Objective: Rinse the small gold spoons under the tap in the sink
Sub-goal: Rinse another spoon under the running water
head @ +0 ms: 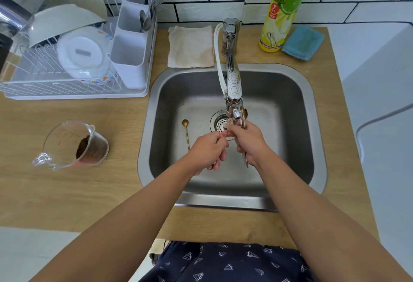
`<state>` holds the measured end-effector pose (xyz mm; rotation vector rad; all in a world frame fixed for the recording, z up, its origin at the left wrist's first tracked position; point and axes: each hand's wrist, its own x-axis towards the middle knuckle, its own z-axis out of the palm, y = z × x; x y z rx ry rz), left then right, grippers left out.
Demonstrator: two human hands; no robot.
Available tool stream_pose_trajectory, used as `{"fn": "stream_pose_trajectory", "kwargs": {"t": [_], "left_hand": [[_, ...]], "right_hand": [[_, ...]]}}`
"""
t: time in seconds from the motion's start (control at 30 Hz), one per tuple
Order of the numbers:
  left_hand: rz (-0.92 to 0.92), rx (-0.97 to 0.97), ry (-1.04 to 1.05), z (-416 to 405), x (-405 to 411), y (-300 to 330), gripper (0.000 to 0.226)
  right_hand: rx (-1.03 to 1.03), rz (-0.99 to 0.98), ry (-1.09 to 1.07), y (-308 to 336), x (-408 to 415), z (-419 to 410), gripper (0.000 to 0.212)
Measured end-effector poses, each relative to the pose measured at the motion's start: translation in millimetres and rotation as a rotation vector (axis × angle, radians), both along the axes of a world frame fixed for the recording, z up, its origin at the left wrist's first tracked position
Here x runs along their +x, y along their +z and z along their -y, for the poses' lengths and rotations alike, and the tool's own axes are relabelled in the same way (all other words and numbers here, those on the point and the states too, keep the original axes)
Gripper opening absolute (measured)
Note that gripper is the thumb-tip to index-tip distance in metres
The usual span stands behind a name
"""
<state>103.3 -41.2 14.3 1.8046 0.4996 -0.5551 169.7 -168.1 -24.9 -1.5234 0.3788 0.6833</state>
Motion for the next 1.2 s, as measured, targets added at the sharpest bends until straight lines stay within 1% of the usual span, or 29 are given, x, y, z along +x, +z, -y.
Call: {"fn": "stream_pose_trajectory", "kwargs": {"t": [0.03,0.13,0.17,0.27,0.33,0.4,0.47,0.53,0.57,0.63,0.7,0.73,0.77,0.87,0.93,1.0,1.07,1.1,1.13,1.2], "left_hand": [[0.002,0.013,-0.005,0,-1,0,0.024],[0.016,0.033,-0.004,0,1,2,0.022],[0.022,0.036,-0.001,-1,2,2,0.021],[0.037,0.036,0.014,-2,2,0,0.02],[0.039,0.009,0.009,-1,0,-1,0.021],[0.031,-0.037,0.002,0,-3,-1,0.021],[0.022,-0.075,0.002,1,-4,1,0.02],[0.017,-0.086,0.016,1,-3,2,0.021],[0.015,-0.092,0.029,0,-3,3,0.022],[0.009,-0.118,0.05,-1,-2,4,0.022],[0.001,-0.142,0.053,-2,-3,4,0.022],[-0.002,-0.141,0.049,-2,-4,4,0.022],[-0.002,-0.131,0.042,-2,-6,3,0.022],[0.0,-0.089,0.007,-3,-8,3,0.021],[0.001,-0.066,-0.007,-4,-7,2,0.019],[0.006,-0.038,-0.016,-8,-9,0,0.017],[0.02,-0.013,-0.056,-11,-13,-2,0.016],[0.025,-0.001,-0.081,-12,-15,-4,0.016],[0.027,0.011,-0.099,-13,-18,-5,0.016],[0.036,0.033,-0.114,-17,-21,-7,0.016]], "right_hand": [[-0.03,0.006,-0.012,2,1,-2,0.005],[-0.056,0.008,-0.04,2,1,-7,0.019],[-0.043,-0.003,-0.021,3,0,-7,0.019],[0.028,-0.037,0.085,4,-5,-6,0.005],[0.041,-0.044,0.104,7,-4,-6,0.008],[0.005,-0.034,0.055,10,3,-6,0.006],[-0.024,-0.04,-0.016,10,9,-6,0.015],[-0.009,-0.038,-0.024,8,10,-6,0.02],[0.007,-0.027,0.009,8,8,-6,0.018],[0.034,0.02,0.109,5,3,-4,0.005],[0.034,0.055,0.157,5,0,-2,0.021],[0.016,0.072,0.135,5,2,-1,0.025],[-0.014,0.098,0.104,5,4,-1,0.023],[-0.102,0.159,0.012,5,9,-1,0.005],[-0.128,0.179,0.054,3,8,-1,0.012],[-0.128,0.186,0.206,3,4,-1,0.006],[-0.124,0.163,0.324,1,1,0,0.019],[-0.124,0.162,0.319,0,1,1,0.024],[-0.128,0.169,0.28,2,2,0,0.022],[-0.128,0.178,0.19,2,6,-1,0.009]]}}
